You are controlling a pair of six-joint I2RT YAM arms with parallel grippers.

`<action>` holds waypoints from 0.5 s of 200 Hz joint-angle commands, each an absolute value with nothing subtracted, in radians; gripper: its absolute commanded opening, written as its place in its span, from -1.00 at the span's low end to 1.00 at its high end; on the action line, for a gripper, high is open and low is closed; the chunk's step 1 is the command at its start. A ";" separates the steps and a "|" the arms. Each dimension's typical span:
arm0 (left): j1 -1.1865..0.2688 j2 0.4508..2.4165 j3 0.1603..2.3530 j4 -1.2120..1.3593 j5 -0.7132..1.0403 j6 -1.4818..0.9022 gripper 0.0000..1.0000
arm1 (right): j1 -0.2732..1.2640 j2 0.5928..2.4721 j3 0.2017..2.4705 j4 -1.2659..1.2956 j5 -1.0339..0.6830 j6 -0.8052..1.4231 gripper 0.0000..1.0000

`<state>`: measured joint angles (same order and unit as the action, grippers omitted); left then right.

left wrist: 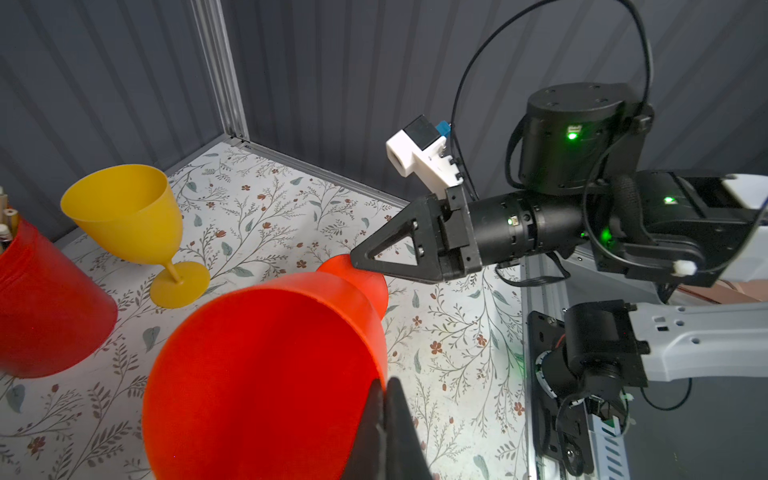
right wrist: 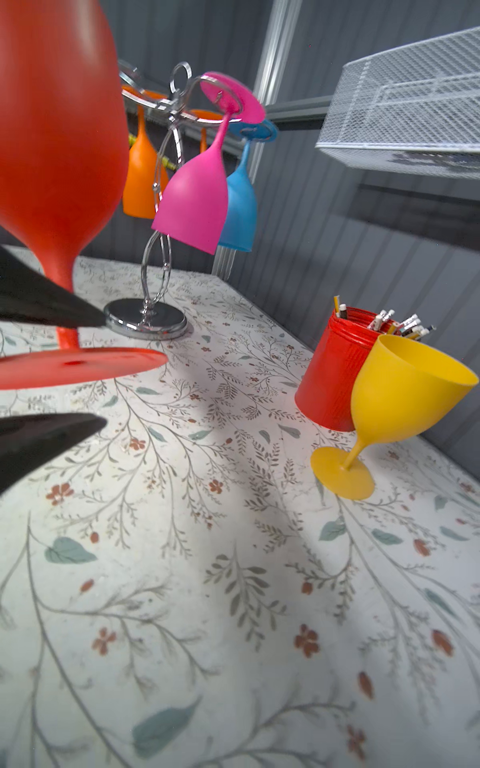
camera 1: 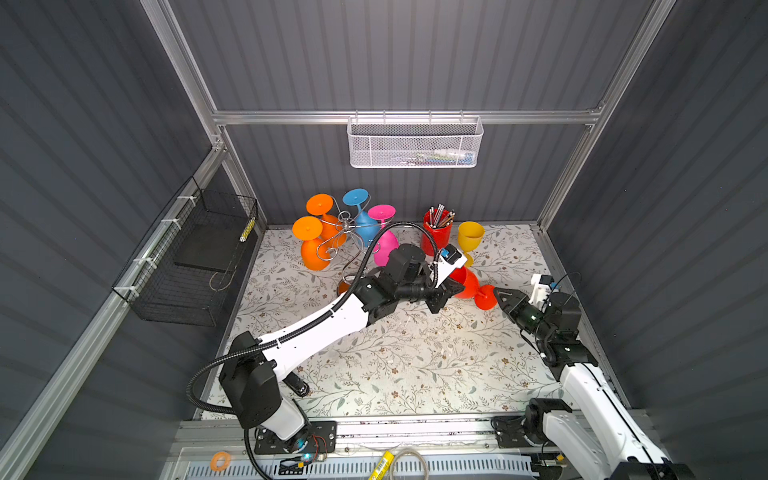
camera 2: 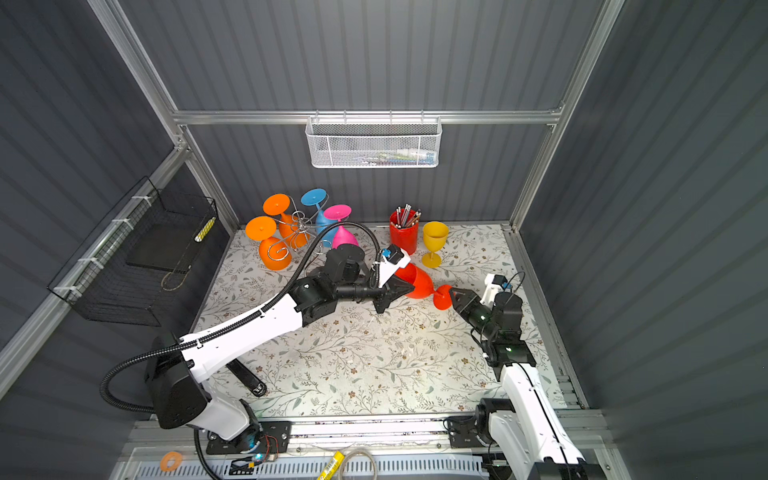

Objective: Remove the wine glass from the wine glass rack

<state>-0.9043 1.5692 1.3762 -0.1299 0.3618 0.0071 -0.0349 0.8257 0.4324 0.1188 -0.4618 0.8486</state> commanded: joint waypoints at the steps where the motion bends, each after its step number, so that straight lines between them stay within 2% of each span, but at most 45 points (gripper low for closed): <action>1: -0.903 1.590 1.451 -0.187 0.284 0.023 -1.00 | -0.035 0.821 0.434 0.121 -0.433 0.828 0.02; 29: -0.903 1.628 1.513 -0.263 0.171 0.021 -1.00 | -0.035 0.804 0.446 0.075 -0.383 0.797 0.39; 55: -0.902 1.663 1.566 -0.317 0.111 0.019 -1.00 | -0.037 0.778 0.461 0.025 -0.347 0.763 0.63; 100: -0.903 1.738 1.671 -0.439 -0.023 0.018 -1.00 | -0.037 0.743 0.471 -0.017 -0.278 0.718 0.77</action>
<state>-0.9043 1.7000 1.6001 -0.3397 0.0818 0.0067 -0.0349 0.7582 0.4404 0.0204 -0.3275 0.7631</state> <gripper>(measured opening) 0.047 0.882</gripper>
